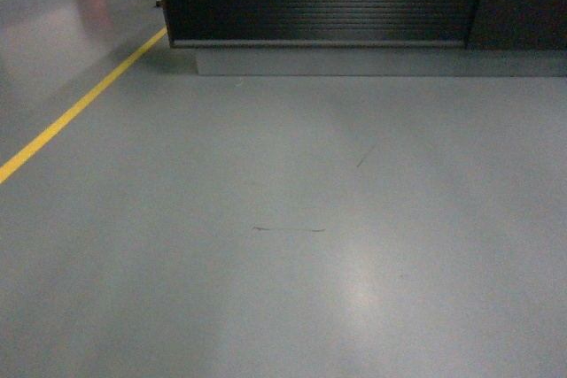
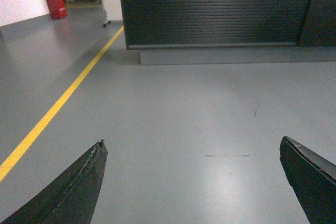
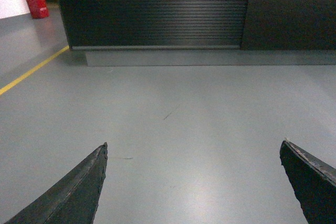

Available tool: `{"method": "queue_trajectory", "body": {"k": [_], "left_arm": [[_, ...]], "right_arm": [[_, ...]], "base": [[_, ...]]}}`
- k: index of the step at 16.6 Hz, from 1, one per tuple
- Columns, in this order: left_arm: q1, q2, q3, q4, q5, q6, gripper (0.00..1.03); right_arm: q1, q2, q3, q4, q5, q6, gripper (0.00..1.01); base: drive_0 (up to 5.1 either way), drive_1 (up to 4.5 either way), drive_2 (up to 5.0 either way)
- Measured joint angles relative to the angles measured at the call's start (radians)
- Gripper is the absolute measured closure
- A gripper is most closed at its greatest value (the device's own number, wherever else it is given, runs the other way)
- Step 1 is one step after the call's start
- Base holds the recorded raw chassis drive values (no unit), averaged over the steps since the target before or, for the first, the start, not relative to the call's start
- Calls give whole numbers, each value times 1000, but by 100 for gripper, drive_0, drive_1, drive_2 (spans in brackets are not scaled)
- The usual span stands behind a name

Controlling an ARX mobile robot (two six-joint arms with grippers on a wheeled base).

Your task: Place dark red mango on scale at checkout

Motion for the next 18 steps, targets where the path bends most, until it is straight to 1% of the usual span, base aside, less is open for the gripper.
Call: {"method": "queue_trajectory", "body": {"k": [18], "left_arm": [[0, 0, 0, 3, 0, 0, 5]], "right_arm": [[0, 0, 0, 1, -1, 0, 3]], "base": [[7, 440, -426]]}}
